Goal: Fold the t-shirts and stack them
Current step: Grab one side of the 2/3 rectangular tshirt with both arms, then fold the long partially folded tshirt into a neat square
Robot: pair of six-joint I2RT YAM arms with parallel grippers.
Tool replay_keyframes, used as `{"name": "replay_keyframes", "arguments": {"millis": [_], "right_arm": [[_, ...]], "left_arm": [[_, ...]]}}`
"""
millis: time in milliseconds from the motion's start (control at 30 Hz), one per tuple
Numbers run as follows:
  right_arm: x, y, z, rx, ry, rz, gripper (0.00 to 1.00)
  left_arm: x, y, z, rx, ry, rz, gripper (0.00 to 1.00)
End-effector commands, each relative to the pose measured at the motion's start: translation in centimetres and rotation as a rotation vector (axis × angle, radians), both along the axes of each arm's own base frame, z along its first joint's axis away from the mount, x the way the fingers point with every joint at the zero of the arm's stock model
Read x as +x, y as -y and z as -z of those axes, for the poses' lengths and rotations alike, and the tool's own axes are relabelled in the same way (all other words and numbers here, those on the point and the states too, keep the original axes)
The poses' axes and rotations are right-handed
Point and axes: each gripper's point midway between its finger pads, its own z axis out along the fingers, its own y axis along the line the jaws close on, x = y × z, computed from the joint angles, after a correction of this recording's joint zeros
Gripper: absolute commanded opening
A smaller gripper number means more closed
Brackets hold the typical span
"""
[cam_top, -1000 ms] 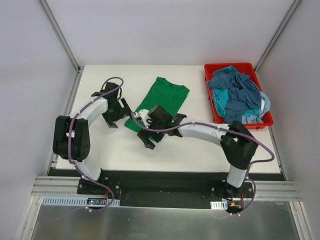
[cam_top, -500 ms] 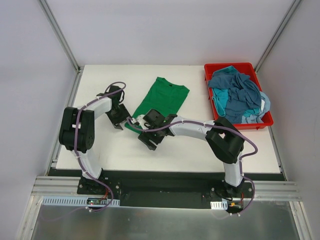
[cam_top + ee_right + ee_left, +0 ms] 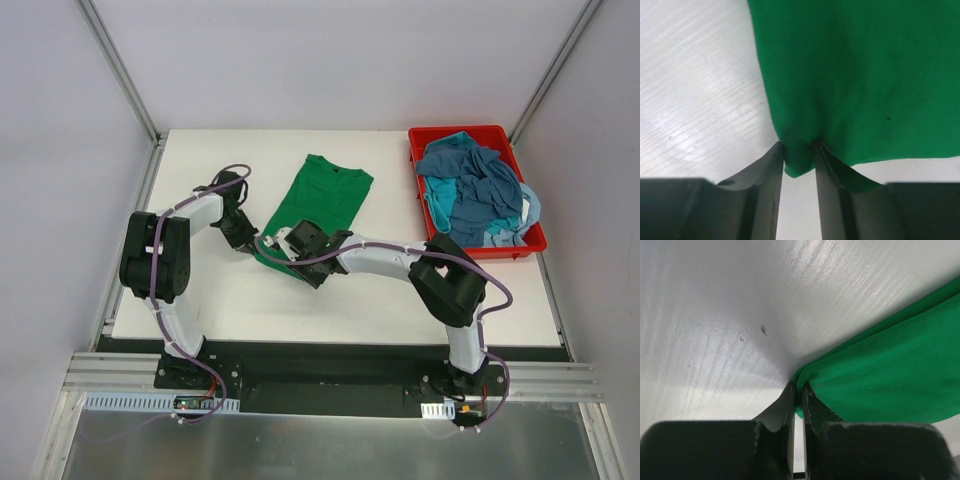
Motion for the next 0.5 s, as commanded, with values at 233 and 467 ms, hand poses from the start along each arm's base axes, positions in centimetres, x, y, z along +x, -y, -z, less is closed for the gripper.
{"name": "replay_keyframes", "arguments": {"millis": [233,467], "right_arm": [[-2.4,1.3,-0.4,-0.052,0.024,-0.048,0.02],[-9.7,-2.7,-8.3,0.302,-0.29,-0.142,0.0]], "left_arm": [[-1.3,-0.1,-1.2,-0.001,0.038,0.001,0.0],[-3.6,-2.0,-6.8,0.042,0.217,-0.082,0.0]]}}
